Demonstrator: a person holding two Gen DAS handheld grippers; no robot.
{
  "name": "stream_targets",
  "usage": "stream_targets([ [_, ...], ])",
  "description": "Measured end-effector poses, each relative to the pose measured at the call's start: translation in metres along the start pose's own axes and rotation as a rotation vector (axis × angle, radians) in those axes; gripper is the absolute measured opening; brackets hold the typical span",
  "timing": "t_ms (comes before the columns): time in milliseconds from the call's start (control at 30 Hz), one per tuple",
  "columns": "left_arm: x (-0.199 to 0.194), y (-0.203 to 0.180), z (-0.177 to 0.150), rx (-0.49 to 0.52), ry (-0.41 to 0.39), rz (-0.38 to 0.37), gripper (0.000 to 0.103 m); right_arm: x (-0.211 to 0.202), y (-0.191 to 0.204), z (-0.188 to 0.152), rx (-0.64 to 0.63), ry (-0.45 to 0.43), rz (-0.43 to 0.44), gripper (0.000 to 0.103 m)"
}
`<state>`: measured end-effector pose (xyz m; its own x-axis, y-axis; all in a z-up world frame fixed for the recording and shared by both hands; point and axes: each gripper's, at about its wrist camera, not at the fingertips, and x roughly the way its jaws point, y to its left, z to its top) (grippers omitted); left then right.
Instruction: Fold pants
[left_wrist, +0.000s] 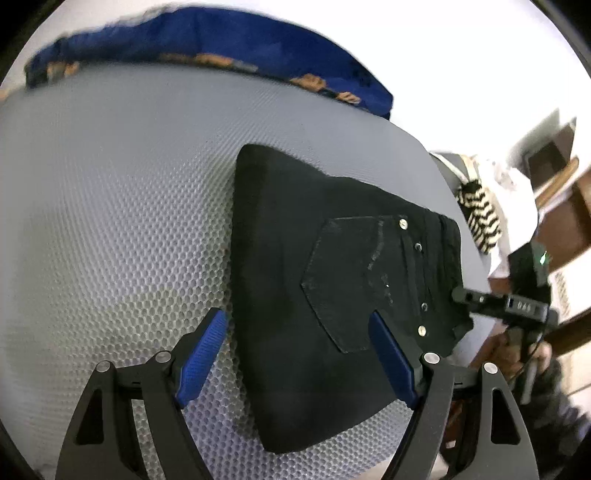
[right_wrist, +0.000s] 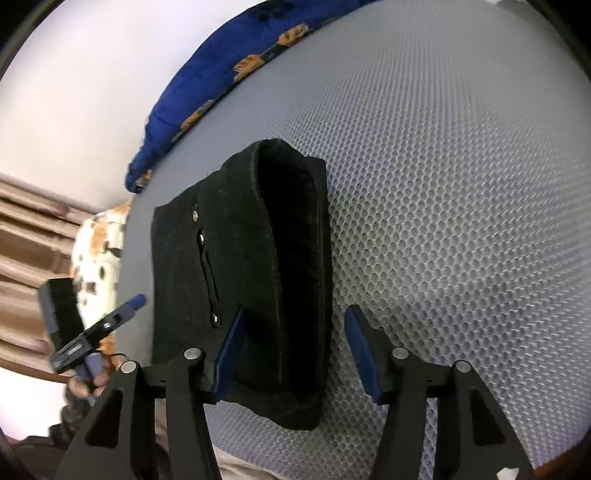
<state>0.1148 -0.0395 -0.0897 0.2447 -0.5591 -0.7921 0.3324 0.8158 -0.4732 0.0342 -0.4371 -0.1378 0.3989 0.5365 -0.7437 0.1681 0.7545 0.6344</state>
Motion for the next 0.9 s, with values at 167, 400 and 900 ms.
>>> stream_targets([
  [167, 0.013, 0.017, 0.003, -0.088, 0.058, -0.073, 0.079, 0.003, -0.012, 0.002, 0.007, 0.017, 0.060, 0.053],
  [400, 0.029, 0.024, 0.006, -0.143, 0.122, -0.157, 0.079, 0.012, -0.019, 0.012, -0.008, 0.036, 0.131, 0.053],
  [900, 0.050, 0.020, 0.025, -0.177, 0.117, -0.253, 0.080, 0.044, -0.015, 0.038, -0.025, 0.082, 0.269, 0.037],
])
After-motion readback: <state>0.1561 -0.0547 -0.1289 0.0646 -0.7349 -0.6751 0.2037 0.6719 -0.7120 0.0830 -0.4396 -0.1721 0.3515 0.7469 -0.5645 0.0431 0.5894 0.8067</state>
